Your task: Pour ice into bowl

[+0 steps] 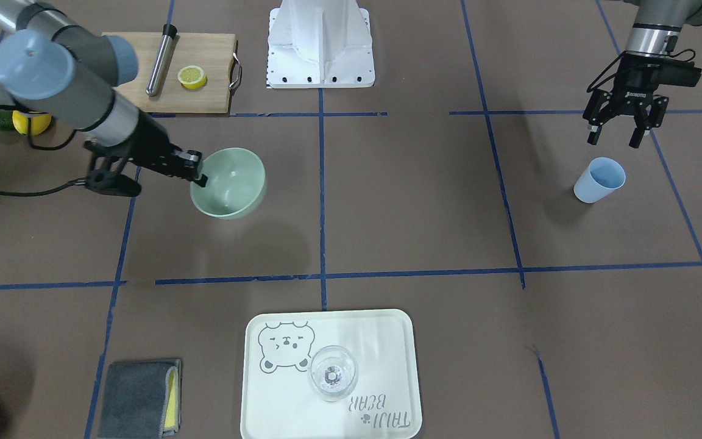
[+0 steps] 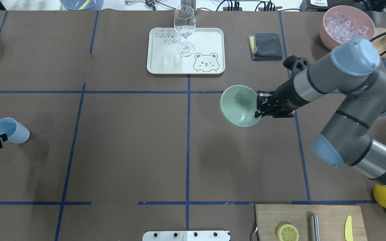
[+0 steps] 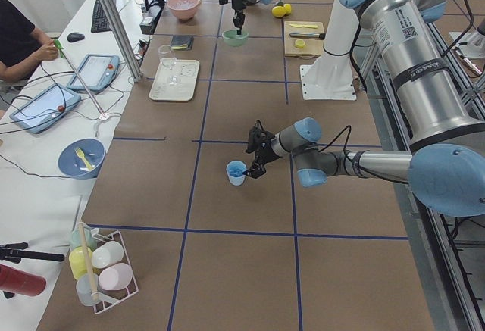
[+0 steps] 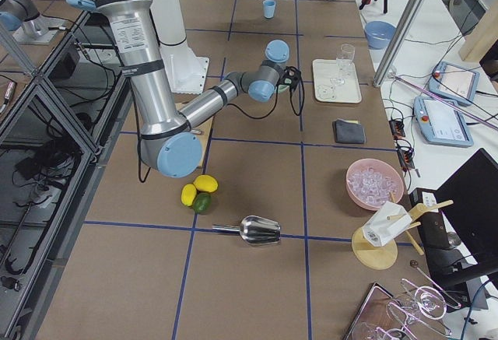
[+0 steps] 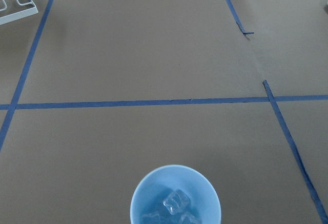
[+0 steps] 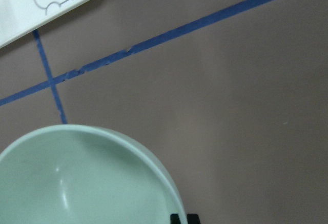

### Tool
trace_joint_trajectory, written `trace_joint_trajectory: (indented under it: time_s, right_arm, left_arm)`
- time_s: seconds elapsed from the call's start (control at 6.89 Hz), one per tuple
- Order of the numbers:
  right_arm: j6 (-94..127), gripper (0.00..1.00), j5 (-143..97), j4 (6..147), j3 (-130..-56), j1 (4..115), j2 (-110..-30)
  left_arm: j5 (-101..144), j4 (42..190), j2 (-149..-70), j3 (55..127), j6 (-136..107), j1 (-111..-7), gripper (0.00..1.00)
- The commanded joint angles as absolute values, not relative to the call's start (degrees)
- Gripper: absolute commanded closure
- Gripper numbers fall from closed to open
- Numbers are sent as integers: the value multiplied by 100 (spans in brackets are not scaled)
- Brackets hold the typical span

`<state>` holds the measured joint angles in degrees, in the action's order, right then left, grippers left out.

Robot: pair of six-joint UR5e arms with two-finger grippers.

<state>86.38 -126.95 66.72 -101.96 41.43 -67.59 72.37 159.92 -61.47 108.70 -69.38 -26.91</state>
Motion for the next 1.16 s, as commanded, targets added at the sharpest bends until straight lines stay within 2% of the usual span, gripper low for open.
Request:
trace_joint_trajectory:
  time_s: [0.0, 0.15, 0.58, 0.73, 0.87, 1.02]
  right_arm:
    - [8789, 100, -11807, 8039, -10108, 3229, -5514]
    - [9102, 100, -11621, 8033, -9820, 2999, -5206]
    - [9132, 100, -10935, 7981, -7523, 2690, -3416]
    - [9141, 100, -10803, 7841, -6958, 2620, -3001]
    - [9167, 100, -10645, 7561, -6508, 2576, -2788]
    - [9167, 100, -10644, 7533, -6478, 2566, -2786]
  left_arm:
    - [6209, 15979, -6178, 10531, -7347, -1988, 0]
    - [5761, 15979, -6222, 10364, -7356, -1830, 0]
    - [5406, 15970, -6538, 9985, -7356, -1784, 0]
    - [5379, 15970, -6548, 9976, -7356, -1784, 0]
    - [5379, 15970, -6557, 9976, -7356, -1775, 0]
    - [5379, 15970, -6609, 9976, -7356, -1775, 0]
